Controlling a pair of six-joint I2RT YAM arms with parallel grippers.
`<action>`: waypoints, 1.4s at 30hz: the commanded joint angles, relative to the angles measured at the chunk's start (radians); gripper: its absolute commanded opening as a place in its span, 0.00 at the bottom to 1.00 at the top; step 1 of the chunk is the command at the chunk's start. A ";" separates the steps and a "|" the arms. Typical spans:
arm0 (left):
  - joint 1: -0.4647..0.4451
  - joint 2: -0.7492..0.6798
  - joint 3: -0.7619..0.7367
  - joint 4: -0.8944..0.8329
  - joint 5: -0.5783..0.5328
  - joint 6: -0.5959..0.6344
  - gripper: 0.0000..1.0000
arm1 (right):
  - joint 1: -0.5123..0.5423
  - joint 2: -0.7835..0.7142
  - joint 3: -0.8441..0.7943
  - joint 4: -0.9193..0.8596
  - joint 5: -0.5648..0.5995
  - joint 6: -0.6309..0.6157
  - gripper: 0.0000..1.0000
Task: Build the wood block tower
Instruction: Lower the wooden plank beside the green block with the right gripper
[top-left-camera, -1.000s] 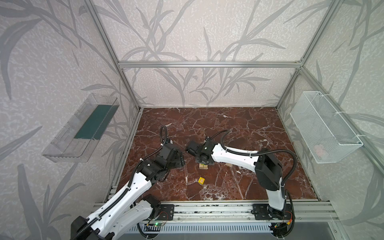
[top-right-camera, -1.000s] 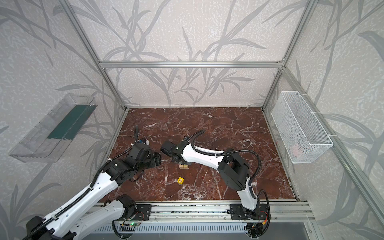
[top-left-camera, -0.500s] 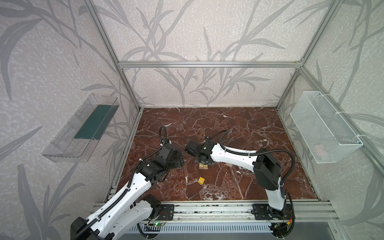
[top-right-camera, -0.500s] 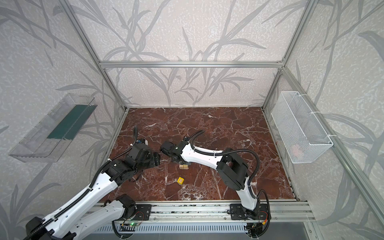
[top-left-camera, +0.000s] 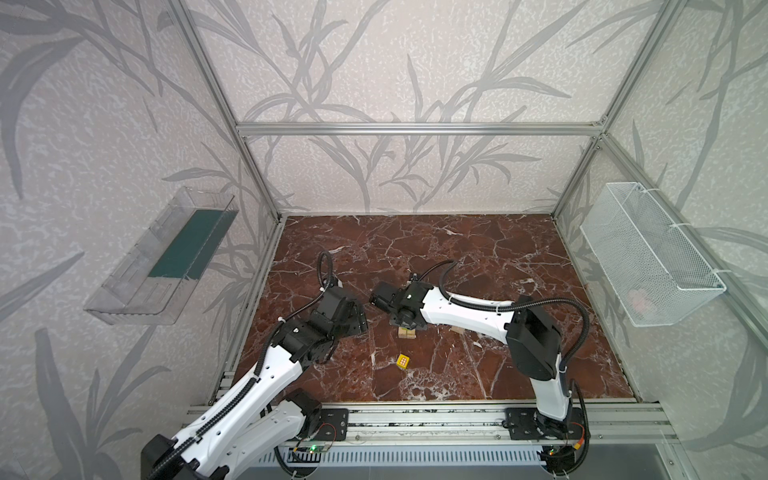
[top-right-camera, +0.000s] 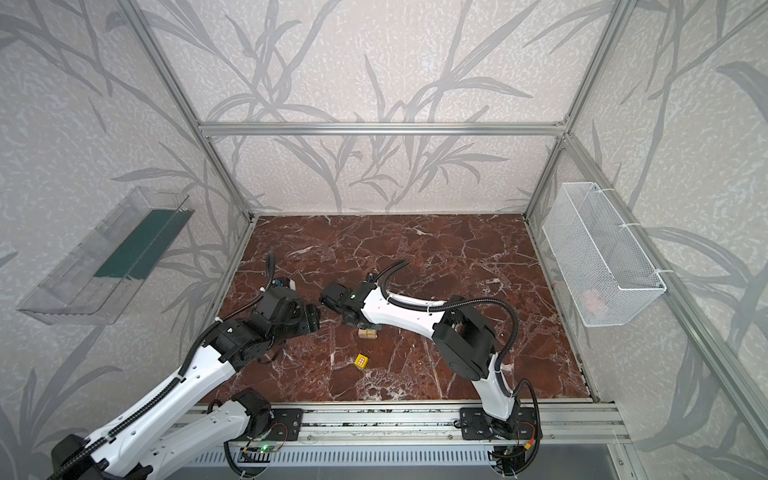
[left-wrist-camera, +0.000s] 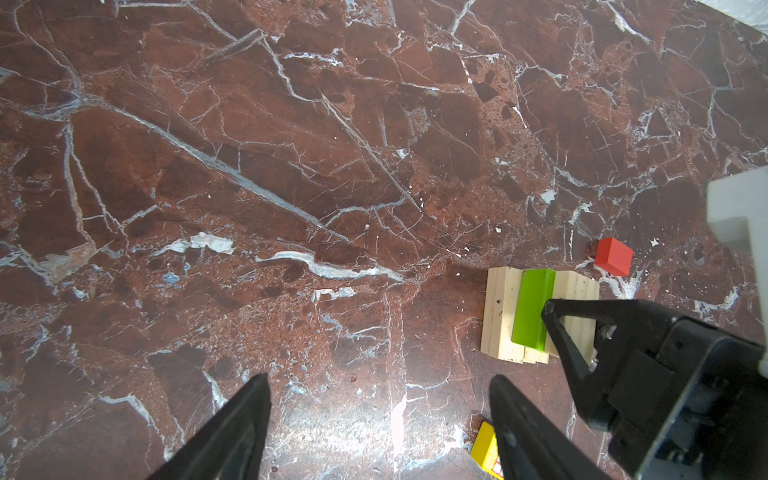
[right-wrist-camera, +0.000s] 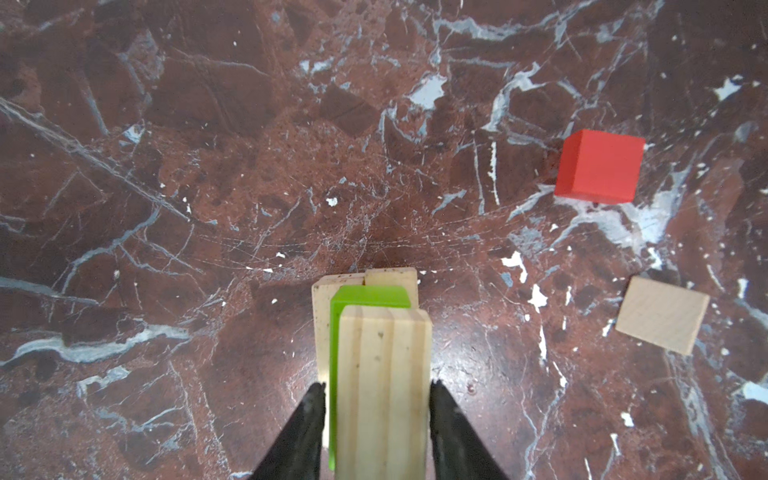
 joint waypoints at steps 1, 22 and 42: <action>0.006 -0.016 -0.010 -0.021 -0.024 -0.004 0.81 | 0.001 0.025 0.024 -0.007 0.016 0.006 0.44; 0.012 -0.016 -0.015 -0.020 -0.025 -0.005 0.82 | -0.024 0.054 0.041 -0.007 -0.039 -0.033 0.38; 0.016 -0.016 -0.013 -0.021 -0.020 -0.006 0.83 | -0.030 0.055 0.062 -0.034 -0.043 -0.101 0.30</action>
